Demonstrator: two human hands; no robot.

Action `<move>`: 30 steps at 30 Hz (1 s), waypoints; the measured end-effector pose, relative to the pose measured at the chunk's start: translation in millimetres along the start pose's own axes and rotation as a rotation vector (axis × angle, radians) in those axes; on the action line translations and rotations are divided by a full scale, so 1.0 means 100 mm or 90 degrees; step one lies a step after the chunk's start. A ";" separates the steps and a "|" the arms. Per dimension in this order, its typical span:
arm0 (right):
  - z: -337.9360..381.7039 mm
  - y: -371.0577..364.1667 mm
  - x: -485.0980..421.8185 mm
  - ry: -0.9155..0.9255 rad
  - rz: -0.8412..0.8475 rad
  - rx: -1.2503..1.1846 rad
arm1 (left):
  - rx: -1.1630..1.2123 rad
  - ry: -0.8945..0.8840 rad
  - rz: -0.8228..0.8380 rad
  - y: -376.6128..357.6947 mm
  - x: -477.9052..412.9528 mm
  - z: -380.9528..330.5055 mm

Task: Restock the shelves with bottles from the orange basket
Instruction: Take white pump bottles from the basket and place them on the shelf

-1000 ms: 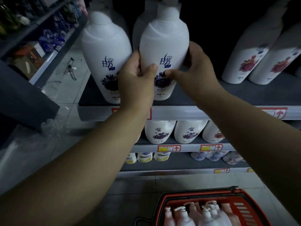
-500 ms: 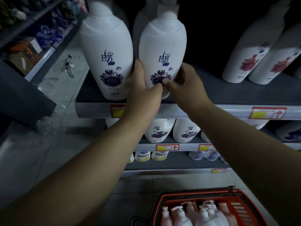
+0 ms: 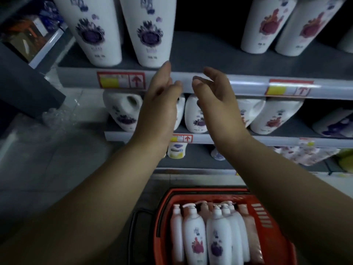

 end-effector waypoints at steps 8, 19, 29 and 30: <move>-0.88 0.67 0.68 -0.089 0.081 0.003 | 0.007 0.096 -0.063 -0.31 0.87 0.83; -2.48 1.09 1.37 -0.285 0.067 0.046 | -0.032 0.275 -0.096 -0.44 1.59 2.44; -4.09 0.93 2.01 -0.530 0.113 0.259 | -0.076 0.512 -0.152 0.00 2.18 3.79; -4.20 0.89 2.05 -0.538 0.124 0.291 | -0.060 0.539 -0.146 0.04 2.24 3.90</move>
Point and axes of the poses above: each hand's wrist, its own x-axis away from the middle knuckle, its own y-axis out of the back of the hand, z = x × y, the point moved 3 cm from there along -x, towards the middle knuckle, and after that the axes turned 9 degrees about x, right-handed, at the moved point
